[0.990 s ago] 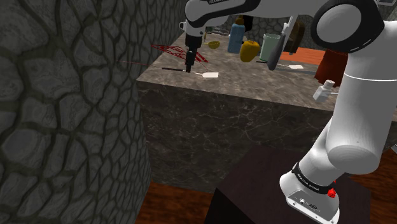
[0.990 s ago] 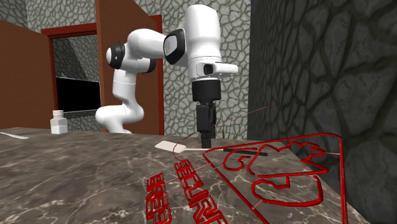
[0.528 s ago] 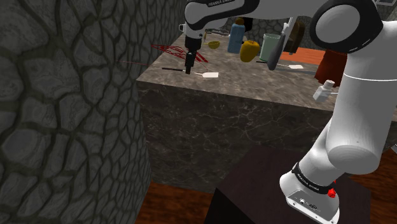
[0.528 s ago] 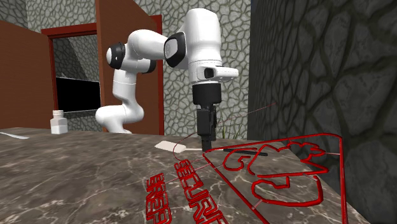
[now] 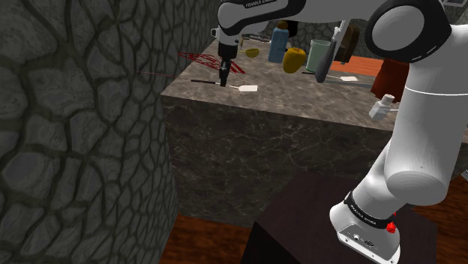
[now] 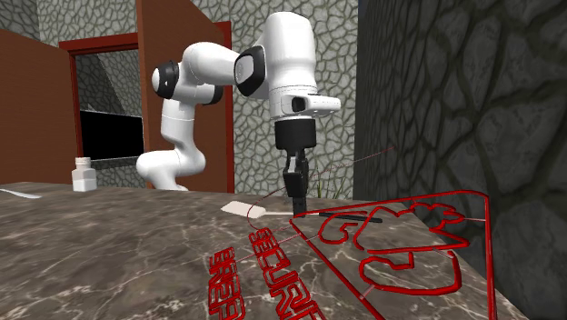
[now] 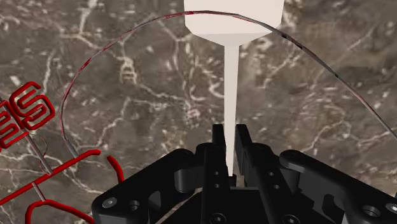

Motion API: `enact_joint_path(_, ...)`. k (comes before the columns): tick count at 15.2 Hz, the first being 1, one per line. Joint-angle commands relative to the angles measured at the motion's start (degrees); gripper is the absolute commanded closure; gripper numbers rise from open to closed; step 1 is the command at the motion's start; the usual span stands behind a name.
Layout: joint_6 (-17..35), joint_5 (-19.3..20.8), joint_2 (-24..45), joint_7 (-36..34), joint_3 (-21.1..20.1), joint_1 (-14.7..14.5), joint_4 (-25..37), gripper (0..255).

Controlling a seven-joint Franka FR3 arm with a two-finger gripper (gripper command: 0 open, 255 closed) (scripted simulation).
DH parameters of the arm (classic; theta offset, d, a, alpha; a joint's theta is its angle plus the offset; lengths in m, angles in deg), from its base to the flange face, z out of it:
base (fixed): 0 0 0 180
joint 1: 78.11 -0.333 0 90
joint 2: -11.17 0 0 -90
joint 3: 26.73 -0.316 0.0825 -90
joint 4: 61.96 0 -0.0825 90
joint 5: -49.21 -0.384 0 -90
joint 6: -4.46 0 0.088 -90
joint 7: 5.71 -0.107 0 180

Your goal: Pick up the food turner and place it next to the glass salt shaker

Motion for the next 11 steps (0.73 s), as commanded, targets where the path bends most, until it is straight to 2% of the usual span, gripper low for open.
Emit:
enact_joint_path(1,0.0,0.0,0.0,0.0,0.0,0.0,0.0,255)
enact_joint_path(3,0.0,0.0,0.0,0.0,0.0,0.0,0.0,255)
enact_joint_path(11,-5.9,0.2,-0.5,-0.3,0.1,0.1,5.4,255)
